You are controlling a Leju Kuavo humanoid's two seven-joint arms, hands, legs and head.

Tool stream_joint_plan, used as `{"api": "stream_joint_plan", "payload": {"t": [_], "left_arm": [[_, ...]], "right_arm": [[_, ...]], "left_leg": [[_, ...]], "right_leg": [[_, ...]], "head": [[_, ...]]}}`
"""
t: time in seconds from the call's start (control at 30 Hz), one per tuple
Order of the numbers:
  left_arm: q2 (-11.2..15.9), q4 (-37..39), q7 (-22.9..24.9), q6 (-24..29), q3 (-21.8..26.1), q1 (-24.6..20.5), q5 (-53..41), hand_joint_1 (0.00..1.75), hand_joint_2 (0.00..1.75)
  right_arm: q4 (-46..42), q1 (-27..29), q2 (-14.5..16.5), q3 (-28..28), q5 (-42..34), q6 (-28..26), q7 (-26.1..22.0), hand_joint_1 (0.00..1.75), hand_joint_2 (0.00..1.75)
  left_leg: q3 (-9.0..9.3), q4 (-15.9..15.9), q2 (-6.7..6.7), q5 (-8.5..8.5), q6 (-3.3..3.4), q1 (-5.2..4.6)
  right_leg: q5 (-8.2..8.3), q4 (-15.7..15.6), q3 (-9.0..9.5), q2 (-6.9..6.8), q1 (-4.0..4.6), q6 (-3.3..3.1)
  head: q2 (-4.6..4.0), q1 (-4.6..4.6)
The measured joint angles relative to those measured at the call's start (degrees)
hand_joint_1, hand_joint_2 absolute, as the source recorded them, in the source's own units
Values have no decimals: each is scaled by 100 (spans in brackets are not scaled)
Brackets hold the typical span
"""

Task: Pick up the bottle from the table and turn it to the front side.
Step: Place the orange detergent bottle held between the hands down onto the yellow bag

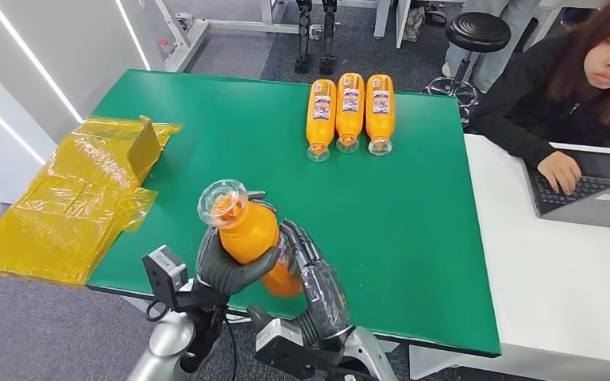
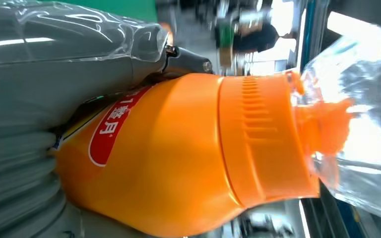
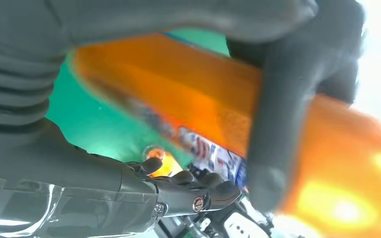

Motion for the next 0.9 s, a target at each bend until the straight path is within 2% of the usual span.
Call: {"api": "stream_joint_plan", "payload": {"t": [0.17, 0.37, 0.53, 0.63, 0.77, 0.83, 0.9], "left_arm": [[48, 618, -28, 853, 364, -453, -1123, 175, 175], [198, 1341, 287, 1947, 499, -970, -3094, 175, 175], [315, 1851, 457, 2293, 516, -1236, -3786, 175, 175], [386, 2244, 908, 2706, 513, -1424, -4653, 175, 175], [513, 3308, 1643, 3247, 427, -1956, -6098, 175, 175], [566, 3857, 2249, 3279, 287, -2264, -6985, 175, 175], [618, 4382, 2902, 3014, 56, -2589, -7852, 175, 175]], "right_arm": [[58, 34, 25, 55, -107, -1, -77, 0, 0], [203, -17, 74, 160, -370, 40, -186, 0, 0], [314, -78, 140, 238, -433, 112, -219, 0, 0], [381, -148, 187, 291, -531, 201, -246, 0, 0], [504, -260, 306, 377, -622, 325, -255, 0, 0], [562, -291, 355, 399, -650, 378, -250, 0, 0], [615, -308, 391, 426, -702, 426, -248, 0, 0]], "left_leg": [[-1, 0, -1, 3, -3, 2], [-1, 0, -1, 3, -3, 2], [-1, 0, 0, 3, -3, 2], [-1, 0, 0, 3, -3, 2], [-1, 0, -1, 11, -5, 4], [-1, 0, -1, 13, -8, 5], [-2, 0, -3, 16, -11, 5]], "right_leg": [[0, 2, 0, -1, 2, -1], [1, 3, 0, 0, 2, -1], [1, 3, 0, 0, 2, -1], [1, 3, -1, 1, 2, -1], [2, 5, -1, 0, 3, -3], [3, 6, -2, 0, 4, -4], [4, 8, -2, 0, 4, -5]], "head": [[0, 0], [0, 1], [0, 1], [0, 0], [0, 1], [0, 0], [0, 2]]}}
